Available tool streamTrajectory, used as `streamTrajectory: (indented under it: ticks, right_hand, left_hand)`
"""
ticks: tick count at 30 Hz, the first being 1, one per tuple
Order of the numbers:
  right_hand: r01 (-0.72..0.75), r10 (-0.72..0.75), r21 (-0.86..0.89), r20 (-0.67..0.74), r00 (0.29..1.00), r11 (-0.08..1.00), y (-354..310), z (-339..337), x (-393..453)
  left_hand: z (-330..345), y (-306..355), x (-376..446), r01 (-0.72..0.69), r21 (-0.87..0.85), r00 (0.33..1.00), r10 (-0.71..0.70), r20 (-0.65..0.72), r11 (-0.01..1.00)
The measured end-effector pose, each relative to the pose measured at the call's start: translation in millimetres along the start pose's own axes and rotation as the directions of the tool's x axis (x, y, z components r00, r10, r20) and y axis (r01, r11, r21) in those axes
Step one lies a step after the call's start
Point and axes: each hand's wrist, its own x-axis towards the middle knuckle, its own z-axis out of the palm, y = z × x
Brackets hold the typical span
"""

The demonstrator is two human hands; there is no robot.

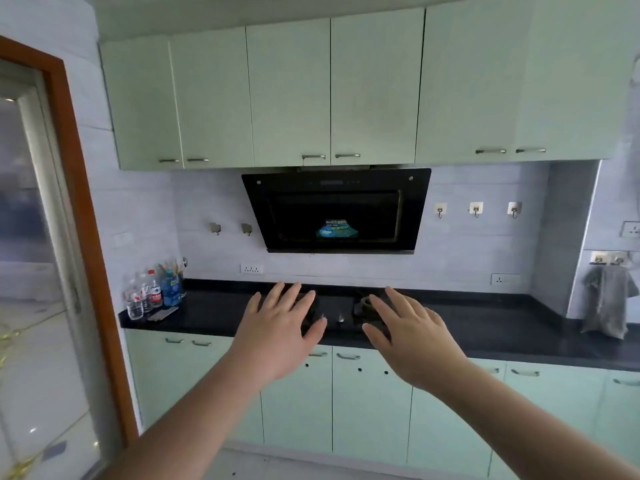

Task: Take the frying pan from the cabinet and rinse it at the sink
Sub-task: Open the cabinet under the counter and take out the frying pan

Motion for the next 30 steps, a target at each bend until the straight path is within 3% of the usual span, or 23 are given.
streamTrajectory:
  ticks: [9,15,22,30]
  right_hand:
    - [-0.01,0.01,-0.043,0.003,1.0,0.999,106.0,28.3,32.3]
    - [0.015,-0.015,-0.031,0.008,1.0,0.999,136.8,49.7,71.5]
    - [0.079,-0.08,0.024,0.058,0.995,0.997,112.1,78.6,115.8]
    - [0.177,-0.181,0.042,0.112,0.977,0.983,35.7,129.4,186.0]
  left_hand:
    - [54.9,59.4,73.4,-0.011,0.076,1.0,0.009,0.018,0.997]
    - [78.8,80.5,104.4,0.038,0.103,0.997,-0.045,0.065,0.994]
    - [99.4,47.7,120.1,0.131,0.131,0.986,-0.143,0.09,0.983]
    - [138.3,-49.8,138.2,0.241,0.146,0.961,-0.257,0.099,0.959]
